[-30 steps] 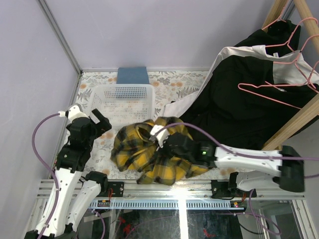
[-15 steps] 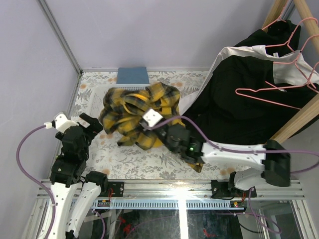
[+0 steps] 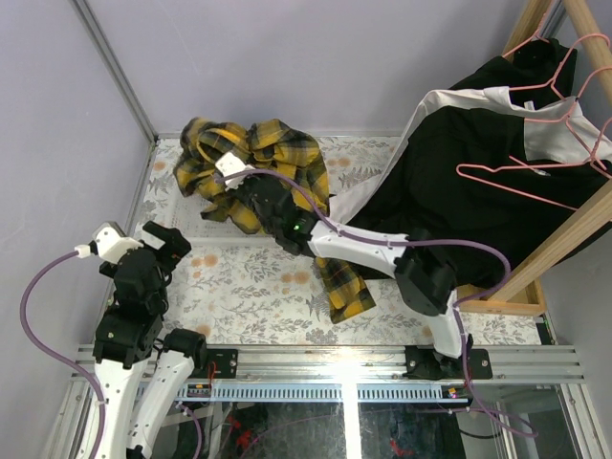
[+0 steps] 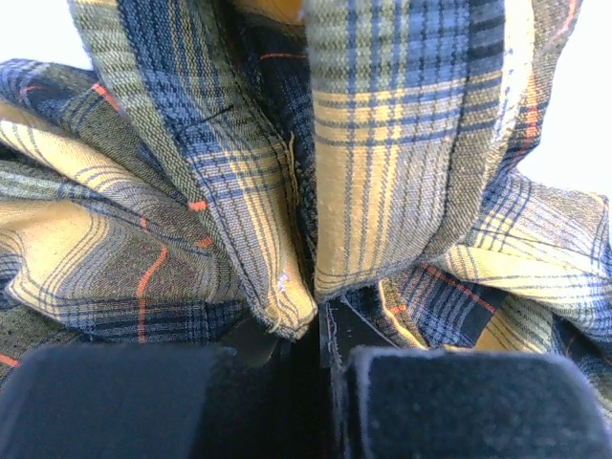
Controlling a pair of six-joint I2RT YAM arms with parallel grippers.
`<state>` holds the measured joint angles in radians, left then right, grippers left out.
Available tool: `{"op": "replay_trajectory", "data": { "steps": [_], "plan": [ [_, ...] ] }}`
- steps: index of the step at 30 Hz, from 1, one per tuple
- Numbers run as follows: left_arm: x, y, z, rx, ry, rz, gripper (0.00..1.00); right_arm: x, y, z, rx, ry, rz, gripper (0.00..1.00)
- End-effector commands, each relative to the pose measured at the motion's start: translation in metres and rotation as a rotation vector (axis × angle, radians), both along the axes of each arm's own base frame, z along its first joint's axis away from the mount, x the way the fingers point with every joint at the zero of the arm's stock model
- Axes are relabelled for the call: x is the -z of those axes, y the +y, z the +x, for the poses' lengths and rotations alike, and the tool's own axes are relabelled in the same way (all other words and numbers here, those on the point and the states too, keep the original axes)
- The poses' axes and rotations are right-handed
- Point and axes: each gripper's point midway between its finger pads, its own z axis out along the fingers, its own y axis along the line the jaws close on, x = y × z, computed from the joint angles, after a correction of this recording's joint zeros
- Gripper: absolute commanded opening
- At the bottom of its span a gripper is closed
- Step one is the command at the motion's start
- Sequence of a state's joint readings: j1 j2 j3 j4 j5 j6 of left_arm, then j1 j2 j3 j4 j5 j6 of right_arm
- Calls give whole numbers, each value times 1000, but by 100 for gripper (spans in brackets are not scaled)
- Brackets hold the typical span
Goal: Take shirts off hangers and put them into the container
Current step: Place the shirt in the bin.
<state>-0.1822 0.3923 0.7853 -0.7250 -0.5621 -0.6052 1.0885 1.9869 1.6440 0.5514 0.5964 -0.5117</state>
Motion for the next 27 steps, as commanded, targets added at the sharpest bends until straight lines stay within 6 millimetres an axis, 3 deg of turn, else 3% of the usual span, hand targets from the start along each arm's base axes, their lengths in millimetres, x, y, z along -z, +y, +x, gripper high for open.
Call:
{"op": "replay_trajectory", "data": {
  "steps": [1, 2, 4, 6, 10, 15, 20, 24, 27],
  "plan": [
    [-3, 7, -3, -44, -11, 0, 100, 59, 32, 20, -132, 87, -124, 0],
    [-4, 8, -4, -48, -17, -2, 100, 92, 35, 28, -124, 128, -180, 0],
    [-4, 9, -6, -52, -22, -1, 100, 130, 34, 37, -119, 179, -251, 0],
    [-5, 10, -7, -58, -28, -2, 100, 175, 38, 34, -203, 235, -347, 0],
    [-4, 10, -6, -58, -24, -1, 100, 216, 41, 24, -303, 299, -412, 0],
    [-3, 10, -4, -56, -14, -1, 100, 219, 71, -15, -608, 536, -316, 0],
    [-3, 9, -4, -52, -14, 0, 100, 220, 79, -63, -823, 723, -262, 2],
    [-2, 8, -2, -43, -10, 0, 100, 245, 65, -47, -672, 787, -300, 8],
    [-1, 7, -1, -36, -2, 1, 100, 233, 56, -40, -592, 861, -334, 14]
  ]
}}
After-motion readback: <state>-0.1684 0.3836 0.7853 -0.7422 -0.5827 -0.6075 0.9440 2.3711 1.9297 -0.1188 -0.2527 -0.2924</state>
